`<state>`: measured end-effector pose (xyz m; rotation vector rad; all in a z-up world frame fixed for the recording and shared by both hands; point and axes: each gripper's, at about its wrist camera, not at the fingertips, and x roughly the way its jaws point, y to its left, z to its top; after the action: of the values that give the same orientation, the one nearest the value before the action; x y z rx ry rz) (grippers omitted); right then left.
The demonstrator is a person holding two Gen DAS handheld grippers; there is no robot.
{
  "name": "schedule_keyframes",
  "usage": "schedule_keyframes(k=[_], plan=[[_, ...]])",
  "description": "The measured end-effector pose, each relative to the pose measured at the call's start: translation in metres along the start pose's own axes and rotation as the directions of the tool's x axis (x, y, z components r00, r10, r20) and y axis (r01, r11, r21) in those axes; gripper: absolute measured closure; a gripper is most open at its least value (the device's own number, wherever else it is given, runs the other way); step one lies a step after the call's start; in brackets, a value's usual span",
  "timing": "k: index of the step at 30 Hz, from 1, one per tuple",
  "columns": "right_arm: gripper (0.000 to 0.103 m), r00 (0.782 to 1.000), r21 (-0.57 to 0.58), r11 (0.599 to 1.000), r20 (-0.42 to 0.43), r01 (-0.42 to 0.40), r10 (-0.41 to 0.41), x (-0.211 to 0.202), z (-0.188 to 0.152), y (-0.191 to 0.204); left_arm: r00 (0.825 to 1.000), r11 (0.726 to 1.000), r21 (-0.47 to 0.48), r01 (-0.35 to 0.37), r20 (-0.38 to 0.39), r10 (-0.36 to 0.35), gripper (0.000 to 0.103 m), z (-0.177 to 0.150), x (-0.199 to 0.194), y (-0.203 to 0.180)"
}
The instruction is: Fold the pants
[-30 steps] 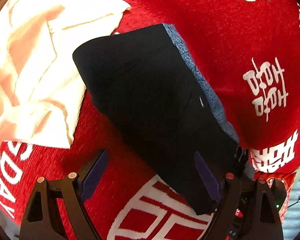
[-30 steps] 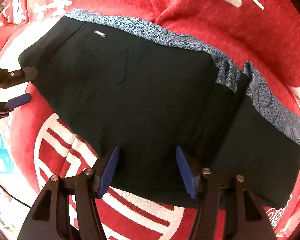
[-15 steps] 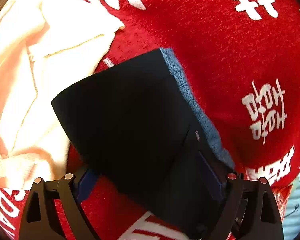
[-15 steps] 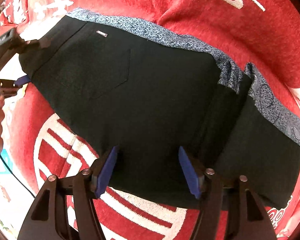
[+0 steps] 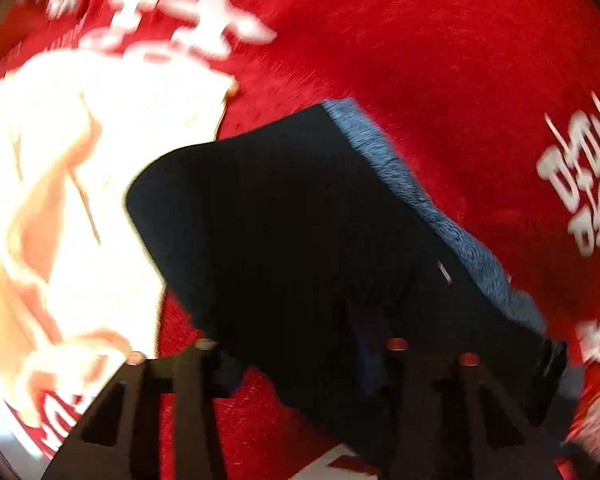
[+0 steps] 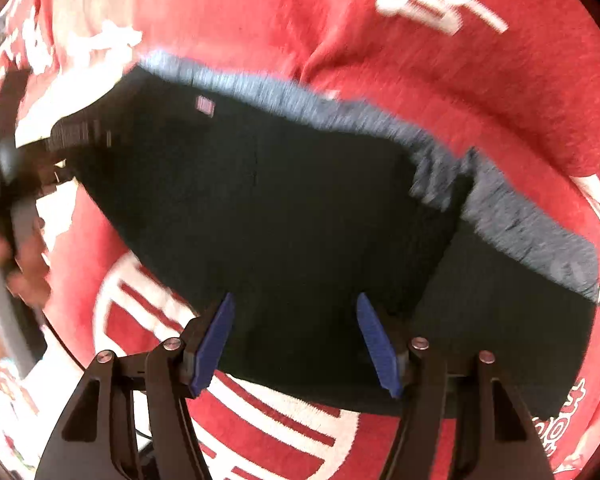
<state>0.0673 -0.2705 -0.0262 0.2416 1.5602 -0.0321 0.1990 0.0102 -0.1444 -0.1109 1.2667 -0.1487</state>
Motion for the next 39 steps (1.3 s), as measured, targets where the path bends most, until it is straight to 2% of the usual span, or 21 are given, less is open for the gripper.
schedule_keyframes(k=[2, 3, 4, 7, 9, 13, 14, 17, 22, 23, 25, 26, 28, 29, 32, 35, 39], plan=[[0.034, 0.999, 0.03, 0.999, 0.003, -0.037, 0.037, -0.013, 0.019, -0.008, 0.994, 0.985, 0.147, -0.092, 0.064, 0.083, 0.067, -0.006, -0.011, -0.023], [0.034, 0.998, 0.042, 0.997, -0.003, -0.06, 0.06, -0.017, 0.029, -0.011, 0.987, 0.966, 0.216, -0.142, 0.104, 0.122, 0.068, -0.012, -0.015, -0.035], [0.034, 0.995, 0.052, 0.994, -0.011, -0.095, 0.095, -0.023, 0.045, -0.012, 0.976, 0.938, 0.286, -0.196, 0.147, 0.159, 0.068, -0.019, -0.018, -0.047], [0.032, 0.982, 0.046, 0.982, -0.021, -0.184, 0.186, -0.033, 0.087, -0.005, 0.947, 0.859, 0.415, -0.299, 0.241, 0.213, 0.068, -0.038, -0.02, -0.067], [0.021, 0.963, 0.025, 0.965, -0.048, -0.262, 0.263, -0.037, 0.122, 0.011, 0.936, 0.829, 0.453, -0.328, 0.272, 0.222, 0.068, -0.044, -0.021, -0.071], [0.021, 0.9, -0.027, 0.915, -0.197, -0.402, 0.39, -0.023, 0.179, 0.066, 0.926, 0.799, 0.486, -0.354, 0.301, 0.227, 0.068, -0.049, -0.021, -0.078], [0.021, 0.885, -0.062, 0.904, -0.245, -0.423, 0.397, -0.017, 0.19, 0.086, 0.924, 0.794, 0.491, -0.358, 0.305, 0.229, 0.068, -0.05, -0.02, -0.079], [0.021, 0.878, -0.168, 0.897, -0.342, -0.408, 0.335, 0.005, 0.207, 0.14, 0.921, 0.788, 0.495, -0.366, 0.312, 0.232, 0.068, -0.052, -0.02, -0.08], [0.021, 0.855, -0.258, 0.9, -0.479, -0.352, 0.198, 0.05, 0.207, 0.189, 0.919, 0.791, 0.488, -0.369, 0.32, 0.231, 0.068, -0.049, -0.026, -0.079], [0.023, 0.849, -0.263, 0.906, -0.502, -0.332, 0.166, 0.06, 0.206, 0.19, 0.918, 0.79, 0.489, -0.37, 0.324, 0.229, 0.068, -0.049, -0.027, -0.082], [0.081, 0.837, -0.247, 0.916, -0.527, -0.315, 0.146, 0.071, 0.203, 0.184, 0.922, 0.789, 0.497, -0.361, 0.314, 0.225, 0.068, -0.05, -0.027, -0.083], [0.083, 0.837, -0.227, 0.92, -0.523, -0.319, 0.161, 0.07, 0.203, 0.177, 0.922, 0.786, 0.503, -0.361, 0.322, 0.217, 0.068, -0.053, -0.03, -0.086], [0.086, 0.85, -0.224, 0.916, -0.492, -0.333, 0.189, 0.061, 0.203, 0.168, 0.915, 0.769, 0.526, -0.364, 0.354, 0.191, 0.068, -0.063, -0.044, -0.105], [0.086, 0.861, -0.227, 0.911, -0.463, -0.343, 0.21, 0.051, 0.201, 0.16, 0.915, 0.766, 0.532, -0.36, 0.361, 0.18, 0.068, -0.066, -0.05, -0.109], [0.086, 0.875, -0.203, 0.904, -0.397, -0.377, 0.276, 0.027, 0.193, 0.137, 0.917, 0.767, 0.544, -0.339, 0.373, 0.141, 0.068, -0.069, -0.066, -0.124], [0.086, 0.876, -0.15, 0.895, -0.323, -0.42, 0.357, 0.0, 0.188, 0.109, 0.918, 0.767, 0.56, -0.313, 0.385, 0.094, 0.068, -0.075, -0.086, -0.143], [0.086, 0.867, -0.085, 0.876, -0.215, -0.475, 0.449, -0.034, 0.171, 0.064, 0.918, 0.751, 0.604, -0.267, 0.395, 0.009, 0.068, -0.092, -0.116, -0.176]])
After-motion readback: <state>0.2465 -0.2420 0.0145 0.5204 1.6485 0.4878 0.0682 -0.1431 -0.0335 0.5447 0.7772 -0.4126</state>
